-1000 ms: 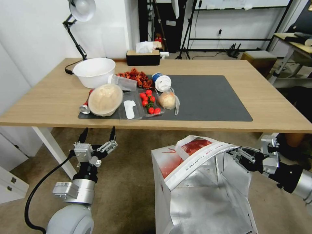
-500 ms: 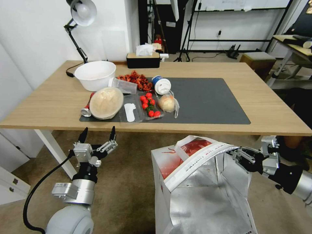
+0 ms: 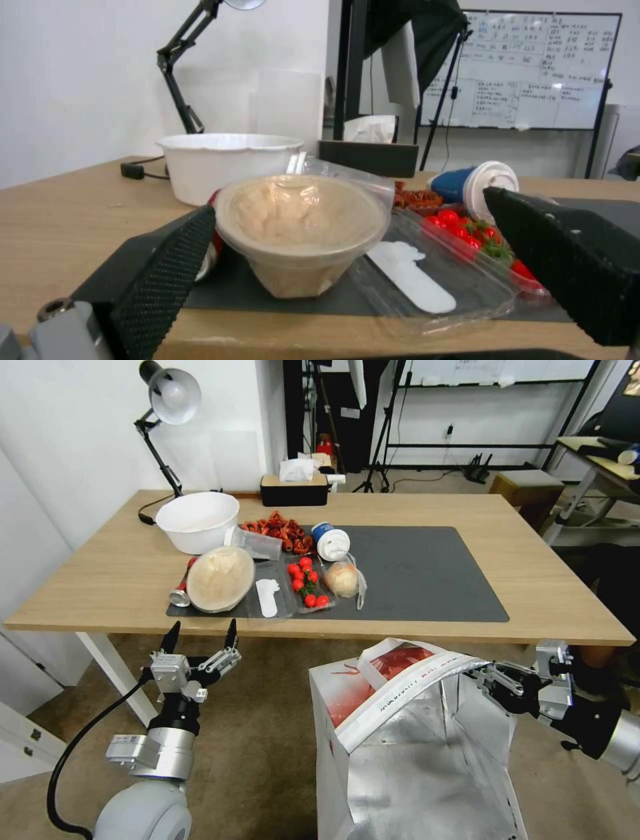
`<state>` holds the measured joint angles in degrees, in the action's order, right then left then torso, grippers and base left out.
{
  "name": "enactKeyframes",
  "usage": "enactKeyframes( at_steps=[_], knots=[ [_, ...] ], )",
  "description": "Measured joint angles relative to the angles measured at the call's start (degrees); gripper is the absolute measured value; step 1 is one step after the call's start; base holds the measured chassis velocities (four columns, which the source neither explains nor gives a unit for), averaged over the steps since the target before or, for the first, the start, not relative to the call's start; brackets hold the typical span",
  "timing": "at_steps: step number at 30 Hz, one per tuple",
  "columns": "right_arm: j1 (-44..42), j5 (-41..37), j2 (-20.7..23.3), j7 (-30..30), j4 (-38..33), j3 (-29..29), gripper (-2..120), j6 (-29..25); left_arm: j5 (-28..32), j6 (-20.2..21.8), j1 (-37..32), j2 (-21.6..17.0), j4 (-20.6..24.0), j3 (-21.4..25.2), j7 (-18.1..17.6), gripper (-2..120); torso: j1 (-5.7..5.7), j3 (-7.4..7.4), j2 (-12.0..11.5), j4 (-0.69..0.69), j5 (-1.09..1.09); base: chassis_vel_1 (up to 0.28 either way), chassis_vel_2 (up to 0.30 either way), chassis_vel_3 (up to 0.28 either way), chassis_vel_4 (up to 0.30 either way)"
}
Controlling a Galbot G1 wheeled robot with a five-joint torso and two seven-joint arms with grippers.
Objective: Pick up the food delivery bag from the floor and place it on the table.
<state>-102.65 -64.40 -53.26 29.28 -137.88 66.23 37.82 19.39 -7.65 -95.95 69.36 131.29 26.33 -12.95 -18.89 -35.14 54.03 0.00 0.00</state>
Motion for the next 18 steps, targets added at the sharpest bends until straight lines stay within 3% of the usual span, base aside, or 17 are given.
enactKeyframes(
  at_steps=[18],
  knots=[
    [-0.29,-0.26,0.31,0.07,-0.47,0.50,0,-0.01,-0.23,0.79,-0.42,-0.04,1.25,0.59,-0.43,100,-1.55,-2.03,3.57,0.00,0.00,0.000,0.000,0.000,0.000]
  ],
)
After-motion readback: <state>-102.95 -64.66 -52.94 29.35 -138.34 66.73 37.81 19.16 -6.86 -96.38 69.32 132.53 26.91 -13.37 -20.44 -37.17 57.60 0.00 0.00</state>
